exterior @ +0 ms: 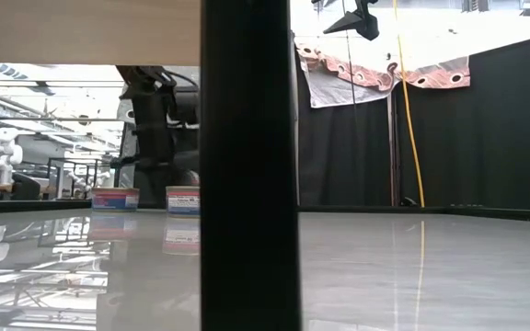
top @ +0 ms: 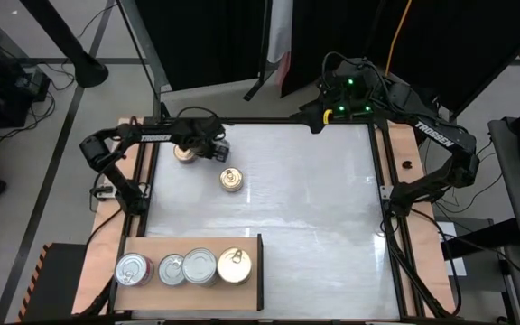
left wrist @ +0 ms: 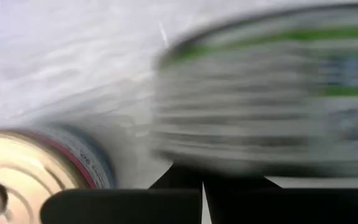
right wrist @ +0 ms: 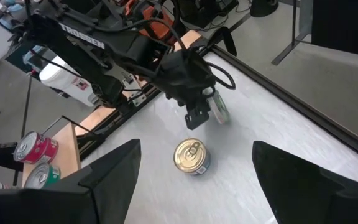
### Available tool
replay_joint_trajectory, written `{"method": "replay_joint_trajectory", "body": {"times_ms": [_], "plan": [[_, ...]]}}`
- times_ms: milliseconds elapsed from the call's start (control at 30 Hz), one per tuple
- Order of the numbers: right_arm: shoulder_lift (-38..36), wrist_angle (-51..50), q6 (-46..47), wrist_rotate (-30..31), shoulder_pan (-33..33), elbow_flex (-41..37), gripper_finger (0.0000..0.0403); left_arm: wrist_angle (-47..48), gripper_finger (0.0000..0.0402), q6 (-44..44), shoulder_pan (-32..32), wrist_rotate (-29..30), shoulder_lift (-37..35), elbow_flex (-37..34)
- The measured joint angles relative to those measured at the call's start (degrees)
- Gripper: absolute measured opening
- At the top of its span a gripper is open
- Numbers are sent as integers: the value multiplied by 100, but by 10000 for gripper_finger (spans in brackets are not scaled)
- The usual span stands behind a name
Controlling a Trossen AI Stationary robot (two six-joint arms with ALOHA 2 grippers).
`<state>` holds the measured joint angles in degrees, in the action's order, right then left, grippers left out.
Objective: Stack canned seafood by type on shelf
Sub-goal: Stack the green white tuna can on top of the other green white tuna cans on the shelf
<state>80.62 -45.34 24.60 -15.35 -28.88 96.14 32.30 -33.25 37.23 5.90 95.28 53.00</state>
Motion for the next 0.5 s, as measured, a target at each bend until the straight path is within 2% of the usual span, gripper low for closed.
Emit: {"method": "replay_joint_trajectory", "body": {"times_ms": [133,233,400,500], "plan": [[-1,2,-20,-1,0,0,299,254,1,61,-141,-3,-89,-27],[-2,0,-20,-2,0,2,299,277,1,67,-273,-283,-479,3],[-2,-2,-22,-1,0,0,299,500,3,425,-429,-1046,-1379,151],[-2,0,-86,-1,0,0,299,296,30,1109,-426,-1561,-1776,330]]}}
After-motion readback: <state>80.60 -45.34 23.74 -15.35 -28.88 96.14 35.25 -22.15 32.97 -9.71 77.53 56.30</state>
